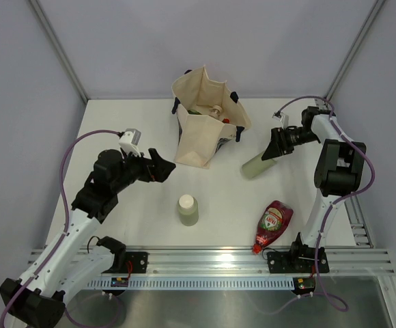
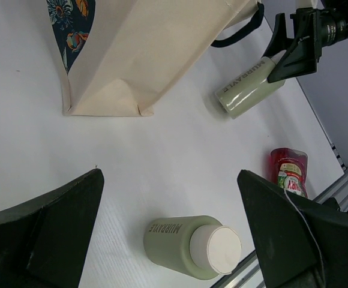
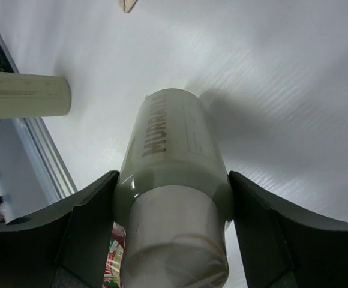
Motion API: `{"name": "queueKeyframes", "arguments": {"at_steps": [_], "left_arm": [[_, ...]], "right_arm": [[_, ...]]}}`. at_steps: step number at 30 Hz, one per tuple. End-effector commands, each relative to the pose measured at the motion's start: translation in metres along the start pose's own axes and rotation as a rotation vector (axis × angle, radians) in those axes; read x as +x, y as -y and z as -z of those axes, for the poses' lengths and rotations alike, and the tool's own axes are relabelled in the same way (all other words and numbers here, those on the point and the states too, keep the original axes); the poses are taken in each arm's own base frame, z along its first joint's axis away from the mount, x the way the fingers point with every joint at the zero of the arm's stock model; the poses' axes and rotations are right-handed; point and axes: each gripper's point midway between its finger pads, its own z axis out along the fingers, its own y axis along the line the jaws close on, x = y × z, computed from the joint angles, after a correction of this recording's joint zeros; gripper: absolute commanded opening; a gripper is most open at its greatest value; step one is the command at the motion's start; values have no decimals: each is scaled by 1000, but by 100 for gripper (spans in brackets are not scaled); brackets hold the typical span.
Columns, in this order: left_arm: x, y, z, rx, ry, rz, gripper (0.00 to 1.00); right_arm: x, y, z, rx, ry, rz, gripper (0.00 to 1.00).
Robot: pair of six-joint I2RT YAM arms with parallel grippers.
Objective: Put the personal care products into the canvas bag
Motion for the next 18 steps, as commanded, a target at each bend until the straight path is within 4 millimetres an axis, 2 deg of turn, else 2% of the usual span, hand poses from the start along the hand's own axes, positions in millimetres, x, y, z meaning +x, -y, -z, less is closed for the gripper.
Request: {"name": "queueKeyframes", "arguments": {"at_steps": [1,8,18], "left_arm": [[-12,12,3,58,41,-17,99],[-14,16,0,77,32,-22,99],[-15,20,-4,97,16,-31,99]], "right_arm": [[-11,-30,3,-134,69,-164,0],[-8,-40,7,-171,86,-297,0],[-38,-81,39,-258,190,-385,0]]}}
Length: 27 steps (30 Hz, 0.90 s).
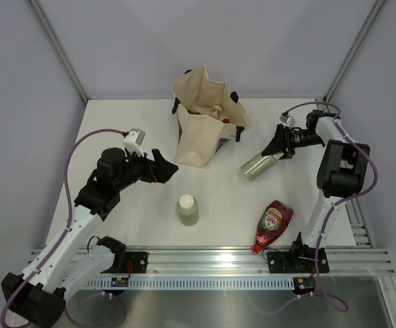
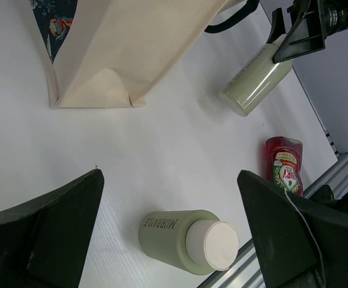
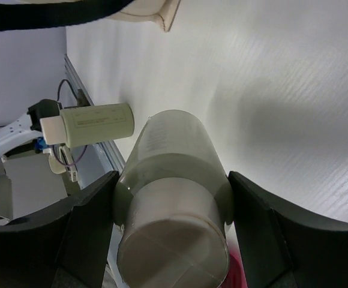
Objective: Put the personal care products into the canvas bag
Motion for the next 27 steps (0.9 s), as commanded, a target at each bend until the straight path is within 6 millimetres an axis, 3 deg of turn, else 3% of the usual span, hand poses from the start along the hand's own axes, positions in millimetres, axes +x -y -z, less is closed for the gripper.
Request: {"name": "queueKeyframes", "arguments": {"at_steps": [1,5,14,19,25,26,27], "left_arm": [[-24,16,1,64,65,-41,99],[-24,17,0,67,60,-40,99],[-21,16,-1,73,48,-42,99],[-20,16,-5,79,46,-38,99],[-16,17,-14,91,1,-37,99],[-20,19,-14,96,3,-41,99],[-19,18,-14,93,0,-44,99]], "right_arm": [[-18,-75,25,-169,99,-64,0],[-22,-93,31,-203,116,-102,0],[-44,-157,65,-251,161,-67,0],[-55,-174,72,-281,192,-95,0],[-96,-204,87,-343,237,-86,0],[-109,-210,91,-348,264,-13,0],[-114,-221,91,-369,254,-62,0]]}}
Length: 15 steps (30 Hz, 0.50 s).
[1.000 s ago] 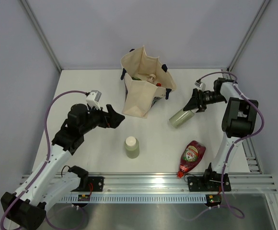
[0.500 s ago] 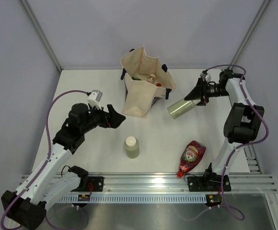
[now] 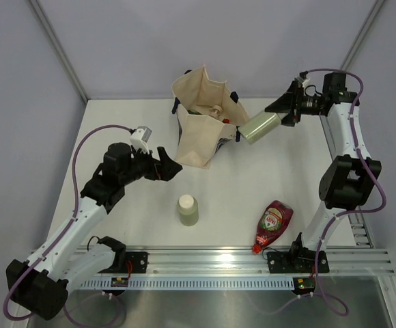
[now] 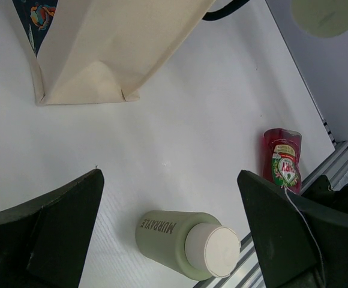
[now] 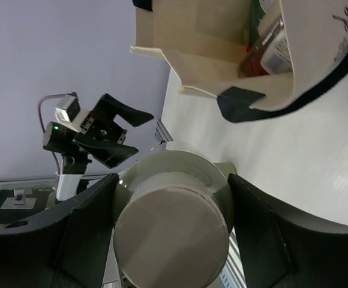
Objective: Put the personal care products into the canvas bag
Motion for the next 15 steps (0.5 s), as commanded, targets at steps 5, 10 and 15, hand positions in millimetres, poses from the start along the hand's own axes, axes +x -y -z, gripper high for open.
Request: {"name": "queueKeyframes", "arguments": {"at_steps": [5,10,15], "left_arm": [[-29,17,1,56,60,-53,99],[-24,13,4,39,58,-37,99],[-21,10,13,13,65,-29,99]], "right_arm": [[-52,-117,-9,-250,34,102,0],[-79,-110,-69,-235,61,148,0],[-105,-95,-122,-139,157,352,0]]}}
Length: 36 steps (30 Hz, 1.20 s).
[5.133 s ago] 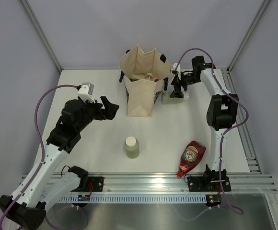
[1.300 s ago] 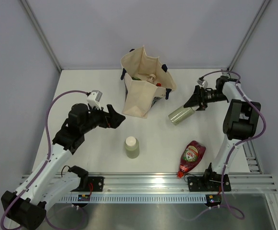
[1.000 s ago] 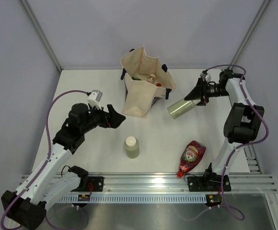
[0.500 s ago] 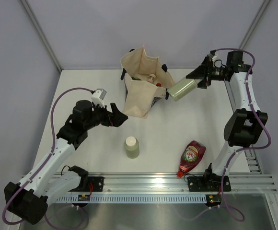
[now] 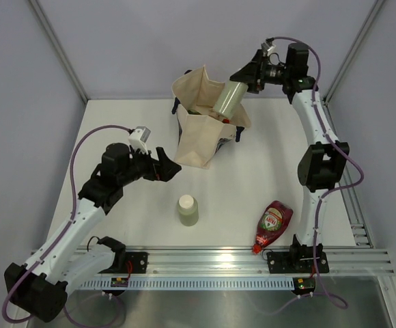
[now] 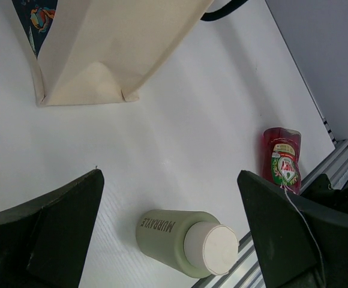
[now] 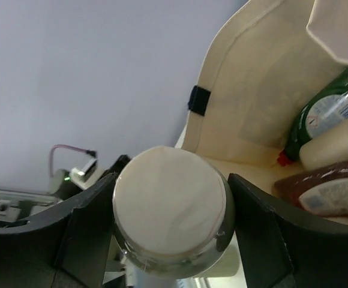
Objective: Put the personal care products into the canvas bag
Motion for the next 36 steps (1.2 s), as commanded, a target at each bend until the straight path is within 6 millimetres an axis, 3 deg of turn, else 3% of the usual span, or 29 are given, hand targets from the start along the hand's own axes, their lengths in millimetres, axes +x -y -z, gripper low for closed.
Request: {"name": "queueKeyframes", "arguments": {"at_steps": [1,2,5,11,14,15,17,18,20,21,23,29,31,35,36], "left_arm": [[-16,8,13,8,66,-21,99],[-14,6,14,1,63,-20,99],[-5,2,18,-11,52,-15,99],[4,0,18,-8,39,-13,99],[9,-1,17,-1,18,-25,99],[11,-2,17,-1,7,-31,99],[15,-1,16,6,-8,-36,99],[17,-1,17,8,-16,-36,99],[19,-1,17,7,-24,-38,99],[22,-1,17,5,-33,-36,99],[25,3,18,11,-40,-35,99],[32,24,28,34,-79,-35,99],[37,33,33,42,-104,-47,99],[54,40,40,24,-184,-75,99],[57,43,41,33,-196,-85,99]], "right_arm": [[-15,-11,-31,53,58,235,0],[0,-9,-44,80,10,350,0],[16,9,-64,167,-17,486,0],[39,51,-81,308,-97,713,0],[45,59,-85,336,-107,762,0],[46,61,-86,350,-115,780,7],[54,65,-91,362,-161,803,31],[56,66,-91,364,-173,798,48],[57,67,-90,376,-195,802,71],[55,66,-88,383,-195,810,87],[46,53,-83,391,-174,836,99],[25,0,-64,335,-104,854,100],[26,-16,-58,308,-100,857,99],[37,-9,-44,310,-127,816,99],[40,11,-38,334,-141,775,100]]}}
